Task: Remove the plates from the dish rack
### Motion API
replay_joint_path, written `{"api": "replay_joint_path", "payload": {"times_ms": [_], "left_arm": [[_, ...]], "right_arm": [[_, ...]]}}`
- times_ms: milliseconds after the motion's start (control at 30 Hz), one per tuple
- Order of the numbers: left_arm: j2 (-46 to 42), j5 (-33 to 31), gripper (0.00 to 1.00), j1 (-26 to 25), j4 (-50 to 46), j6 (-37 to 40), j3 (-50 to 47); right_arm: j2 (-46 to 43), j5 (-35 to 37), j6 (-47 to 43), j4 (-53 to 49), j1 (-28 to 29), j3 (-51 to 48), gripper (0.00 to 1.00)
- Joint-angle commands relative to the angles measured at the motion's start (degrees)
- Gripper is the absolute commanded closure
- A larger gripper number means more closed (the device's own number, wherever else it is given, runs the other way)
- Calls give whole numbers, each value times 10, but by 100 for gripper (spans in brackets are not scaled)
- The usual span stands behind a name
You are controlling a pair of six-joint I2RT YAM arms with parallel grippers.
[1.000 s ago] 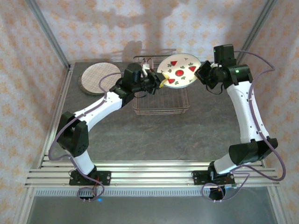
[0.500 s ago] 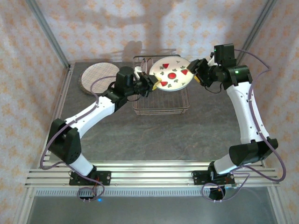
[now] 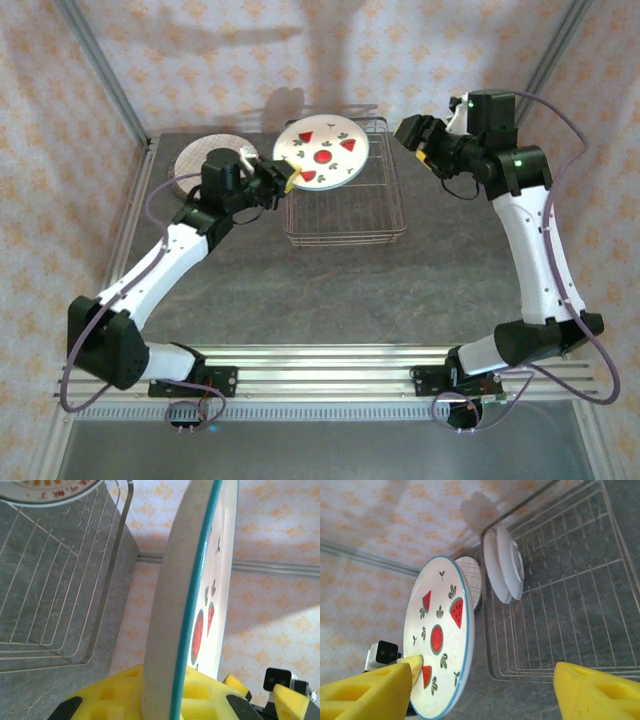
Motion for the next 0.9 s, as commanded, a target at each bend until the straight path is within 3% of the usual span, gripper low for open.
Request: {"api": "replay_joint_path", "payload": {"times_ms": [0, 400, 700, 867], "left_arm": [[-70, -24, 100, 26, 17, 23, -21], [-248, -159, 100, 90, -114, 64, -140], [-342, -272, 100, 93, -163, 60, -235], [-369, -319, 100, 93, -153, 55, -287]], "right_arm": [[-39, 14, -88, 76, 43, -31, 26], [-120, 30, -272, 226, 152, -188, 21], [-131, -4, -350, 256, 188, -236, 14], [-133, 13, -406, 250, 221, -251, 12]]}}
